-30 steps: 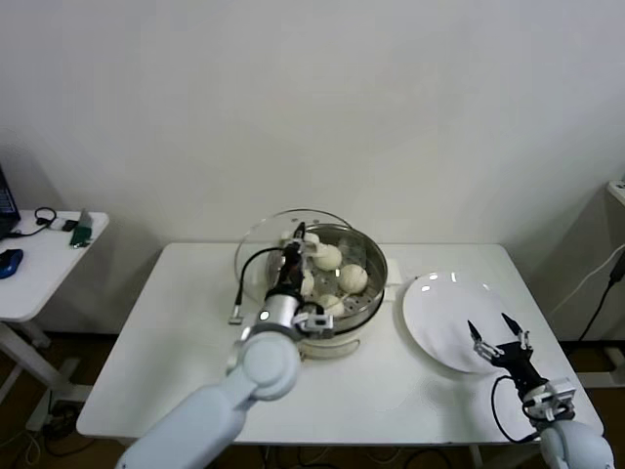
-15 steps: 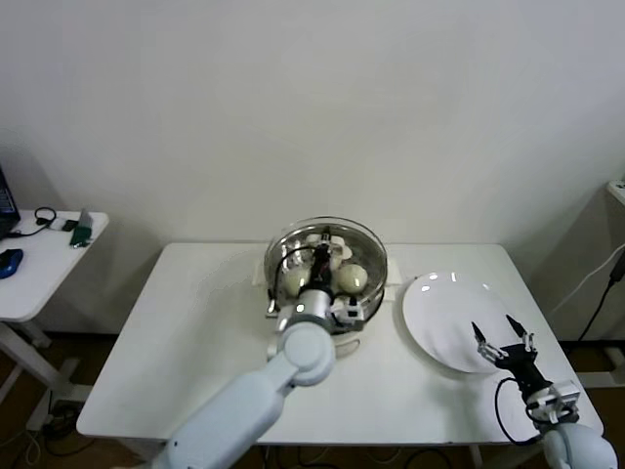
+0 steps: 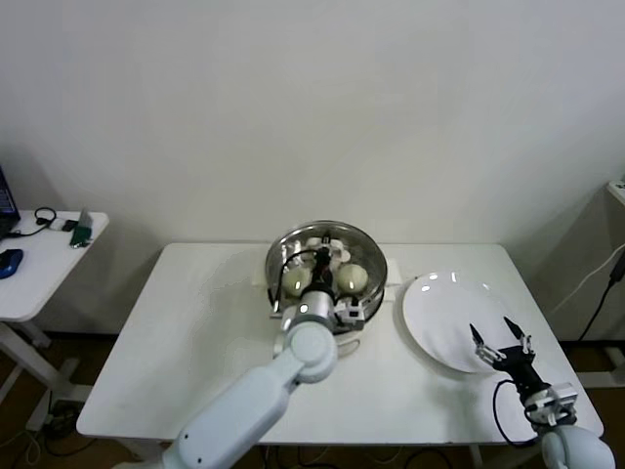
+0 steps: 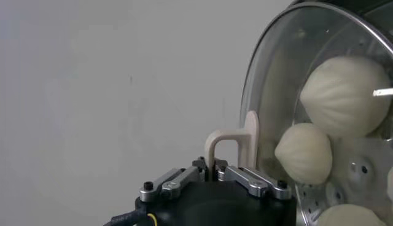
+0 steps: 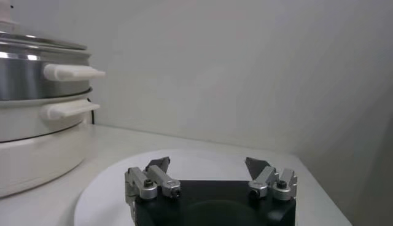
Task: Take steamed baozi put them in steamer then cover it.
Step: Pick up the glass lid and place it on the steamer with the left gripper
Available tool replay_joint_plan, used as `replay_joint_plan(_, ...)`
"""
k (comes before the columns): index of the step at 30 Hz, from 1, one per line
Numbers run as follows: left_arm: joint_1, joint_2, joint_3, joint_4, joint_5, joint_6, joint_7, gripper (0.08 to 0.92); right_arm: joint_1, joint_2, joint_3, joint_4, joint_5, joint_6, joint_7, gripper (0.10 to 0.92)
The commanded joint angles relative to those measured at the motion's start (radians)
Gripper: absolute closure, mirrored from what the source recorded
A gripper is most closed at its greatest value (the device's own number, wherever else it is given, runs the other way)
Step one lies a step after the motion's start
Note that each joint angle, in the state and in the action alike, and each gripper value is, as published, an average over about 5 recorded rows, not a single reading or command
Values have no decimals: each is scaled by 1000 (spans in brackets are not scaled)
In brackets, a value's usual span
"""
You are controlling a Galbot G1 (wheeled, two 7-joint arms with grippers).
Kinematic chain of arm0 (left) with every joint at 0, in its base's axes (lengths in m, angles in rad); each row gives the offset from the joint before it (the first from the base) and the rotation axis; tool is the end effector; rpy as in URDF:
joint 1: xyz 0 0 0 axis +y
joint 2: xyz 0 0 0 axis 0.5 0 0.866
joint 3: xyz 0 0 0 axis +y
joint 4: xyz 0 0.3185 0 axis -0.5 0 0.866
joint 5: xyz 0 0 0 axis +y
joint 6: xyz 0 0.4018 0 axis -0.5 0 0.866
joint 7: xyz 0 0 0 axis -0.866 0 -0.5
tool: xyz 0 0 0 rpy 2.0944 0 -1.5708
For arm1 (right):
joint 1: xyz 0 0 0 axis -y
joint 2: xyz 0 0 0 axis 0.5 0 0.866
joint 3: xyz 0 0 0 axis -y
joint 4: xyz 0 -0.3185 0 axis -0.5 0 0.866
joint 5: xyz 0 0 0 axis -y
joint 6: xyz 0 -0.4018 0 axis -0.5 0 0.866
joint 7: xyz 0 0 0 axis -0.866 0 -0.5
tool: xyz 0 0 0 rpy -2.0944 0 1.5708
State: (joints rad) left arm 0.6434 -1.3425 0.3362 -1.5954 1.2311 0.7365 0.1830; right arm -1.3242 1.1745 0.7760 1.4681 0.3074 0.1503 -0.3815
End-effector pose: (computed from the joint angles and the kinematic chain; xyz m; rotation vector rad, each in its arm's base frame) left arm 0.3862 -0.2266 -0.2368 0.1318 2.1746 2.1794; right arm 0.2921 -0.2309 -0.3879 0.1947 -2.9744 0.1543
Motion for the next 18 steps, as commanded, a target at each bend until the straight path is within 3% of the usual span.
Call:
replay_joint_plan(1,-2,-6,6,30,-20,49,-36,853,1,4,-1,-2,-2,0,-5,203)
replay_joint_plan(18,3,-8,8,46,-36,49,-57,852,5,17,5,-6,-6,1,-13,203)
